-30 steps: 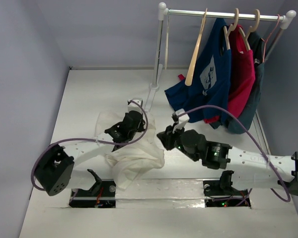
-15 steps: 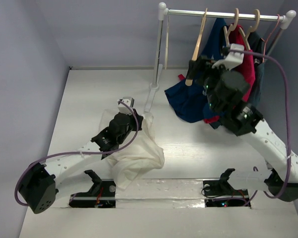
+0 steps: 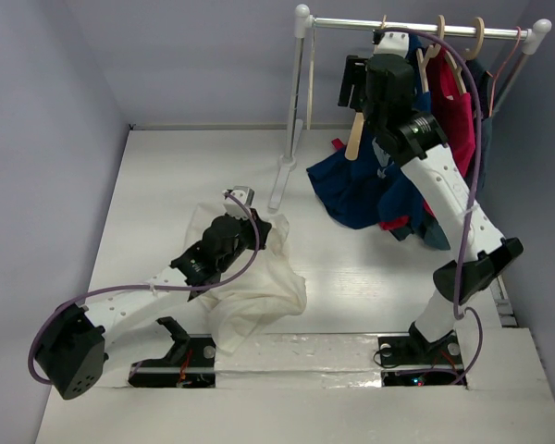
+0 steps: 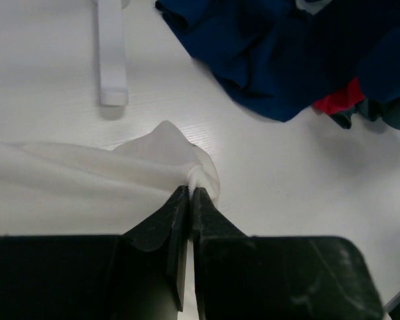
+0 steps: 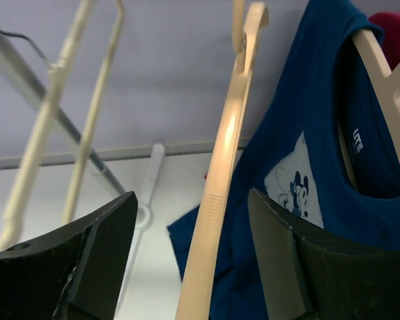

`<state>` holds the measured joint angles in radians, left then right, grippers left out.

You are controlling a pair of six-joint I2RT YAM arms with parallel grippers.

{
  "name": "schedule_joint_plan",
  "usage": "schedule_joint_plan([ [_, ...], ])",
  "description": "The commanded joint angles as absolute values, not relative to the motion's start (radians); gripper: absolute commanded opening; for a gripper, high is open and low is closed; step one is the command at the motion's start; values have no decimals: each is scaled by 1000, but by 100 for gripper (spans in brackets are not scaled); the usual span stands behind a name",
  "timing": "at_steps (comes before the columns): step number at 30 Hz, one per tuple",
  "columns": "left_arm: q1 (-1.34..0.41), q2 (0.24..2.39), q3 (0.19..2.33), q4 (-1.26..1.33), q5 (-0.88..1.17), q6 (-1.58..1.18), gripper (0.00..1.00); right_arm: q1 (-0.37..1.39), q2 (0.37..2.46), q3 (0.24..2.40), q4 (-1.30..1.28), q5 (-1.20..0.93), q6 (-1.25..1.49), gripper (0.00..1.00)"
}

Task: Place the t-shirt on the hanger
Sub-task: Pick up the hanger from the clothesline.

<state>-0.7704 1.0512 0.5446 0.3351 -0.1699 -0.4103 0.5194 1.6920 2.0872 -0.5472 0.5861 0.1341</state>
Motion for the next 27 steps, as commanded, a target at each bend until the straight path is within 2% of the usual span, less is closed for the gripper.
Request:
schedule_joint_plan([
  [1,-767,1026,538,411,-133,-405,0,492,1712,2163,-611,607,106,72],
  [2,-767,1023,538,411,-135,-403,0,483,1715,2158,-607,607,107,72],
  [6,-767,1016,537,407,-140,-403,0,471,1717,2125,-591,611,109,60],
  [11,-767,1014,537,405,-138,-405,0,462,1713,2097,-580,629,106,53],
  [13,-767,1015,535,403,-138,-403,0,453,1715,2097,-577,629,101,43],
  [21,-767,1011,532,407,-135,-405,0,443,1726,2109,-589,623,95,20],
  [22,-767,1012,532,408,-133,-406,0,443,1724,2111,-591,621,91,14],
  [25,-767,1014,531,407,-133,-407,0,443,1723,2121,-580,623,75,3],
  [27,-767,1012,531,407,-133,-408,0,443,1712,2117,-549,621,63,0],
])
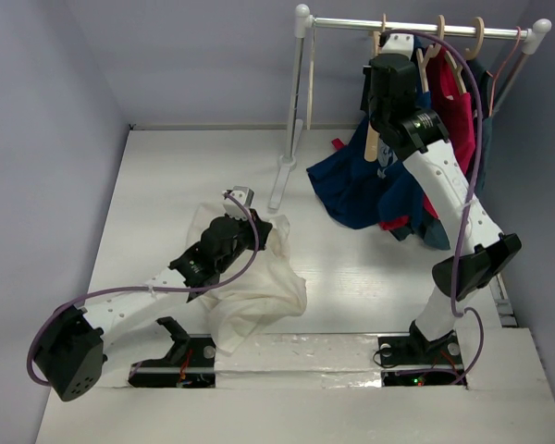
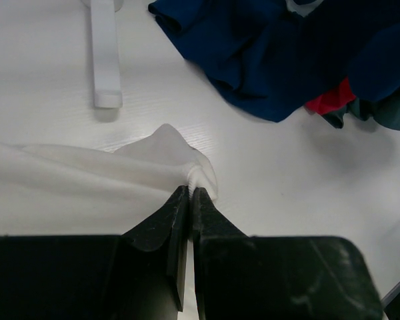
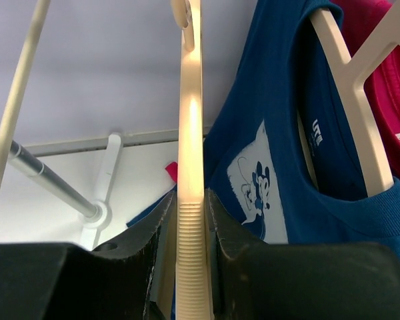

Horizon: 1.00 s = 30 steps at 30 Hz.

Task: Place the t-shirt on the hanger
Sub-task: Pick up the hanger from the clothesline.

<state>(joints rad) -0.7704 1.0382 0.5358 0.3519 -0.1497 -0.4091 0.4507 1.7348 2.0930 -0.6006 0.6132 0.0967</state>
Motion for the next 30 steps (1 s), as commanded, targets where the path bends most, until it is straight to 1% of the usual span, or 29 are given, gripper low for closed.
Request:
schedule_joint_plan([
  [1,-767,1012,531,408,-133,-408,0,443,1695,2108,-535,618,55,0],
  [5,-767,1011,529,408,-133,-408,0,443,1625,2013,-416,591,34,0],
  [11,-767,1023,532,413,-133,-408,0,443,1536,1878,-321,549,35,0],
  [14,-767,1029,532,414,-135,-410,0,443,1479,1774,-237,513,28,0],
  [19,-767,1039,534,414,-135,-408,0,443,1421,1689,-203,482,34,0],
  [23,-767,1031,529,417,-143,-408,0,443,1352,1567,-135,421,28,0],
  [25,-767,1038,531,420,-138,-408,0,443,1353,1577,-121,422,17,0],
  [30,-767,1046,534,422,-135,-411,0,443,1439,1695,-141,459,-31,0],
])
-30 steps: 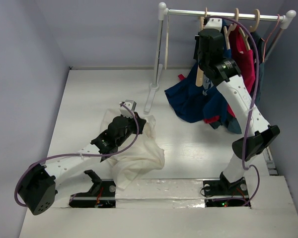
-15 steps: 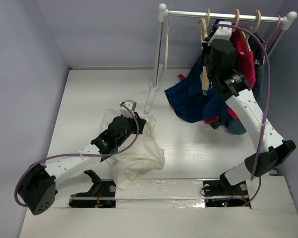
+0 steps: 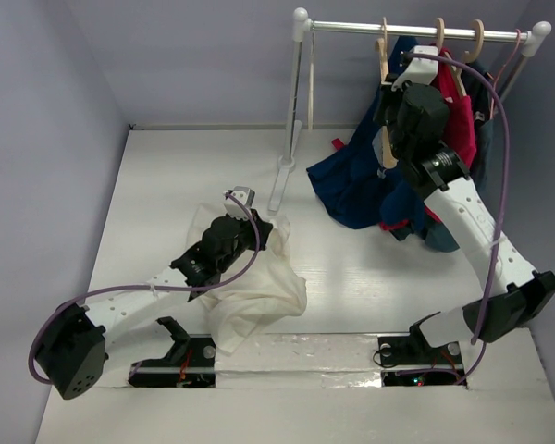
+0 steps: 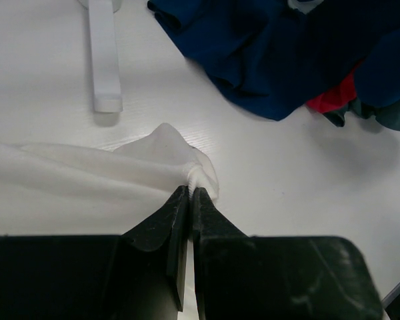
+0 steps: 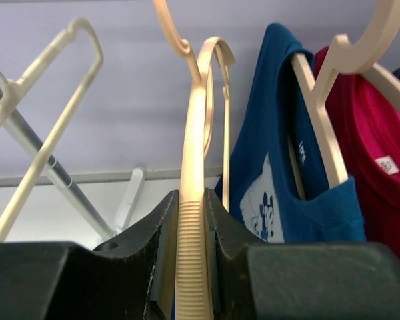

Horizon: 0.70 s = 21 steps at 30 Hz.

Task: Place the t-shirt on the hanger
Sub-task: Pick up the hanger from the clothesline.

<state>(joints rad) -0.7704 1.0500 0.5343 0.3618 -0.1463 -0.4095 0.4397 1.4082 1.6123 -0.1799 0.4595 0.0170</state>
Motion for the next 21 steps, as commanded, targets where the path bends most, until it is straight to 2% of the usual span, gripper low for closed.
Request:
schedule_joint_plan([
  [1,-767,1042,532,423,-137,-411,0,443,1451,1706,-135,463,-43,0],
  [9,-767,1042,532,419,-140,-408,0,443,1496,1710,29,502,-43,0],
  [15,-767,1038,529,420,-138,-408,0,443,1373,1516,242,457,-8,0],
  [21,-767,1048,532,423,-141,-410,0,443,1321,1448,246,436,30,0],
])
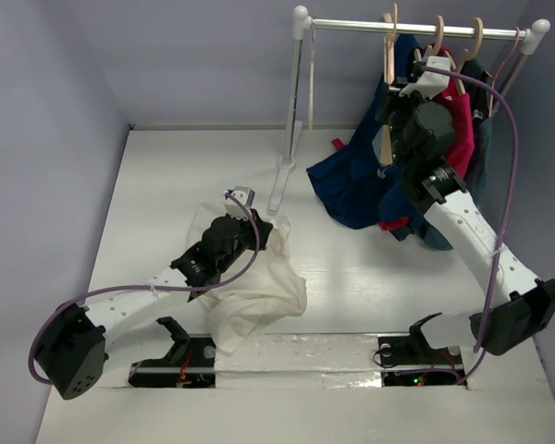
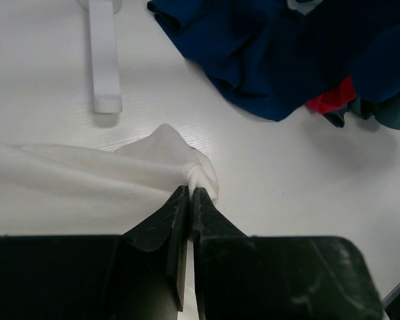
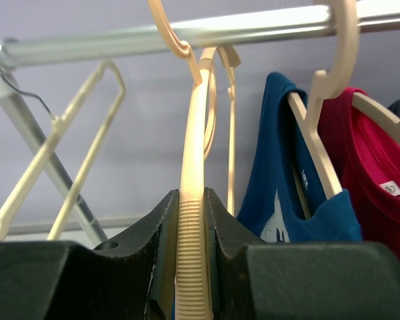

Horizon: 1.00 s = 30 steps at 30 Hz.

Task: Place the t-shirt on the hanger
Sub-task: Pick up the hanger from the clothesline, then place the T-shirt on the hanger.

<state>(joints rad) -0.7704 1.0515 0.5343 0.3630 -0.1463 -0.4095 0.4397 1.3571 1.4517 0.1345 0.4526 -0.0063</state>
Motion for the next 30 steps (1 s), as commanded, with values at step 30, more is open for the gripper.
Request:
schedule_joint_plan([
  [30,-600,1169,641,451,-91,-465,0,453,514,807,-417,-371,560,0],
])
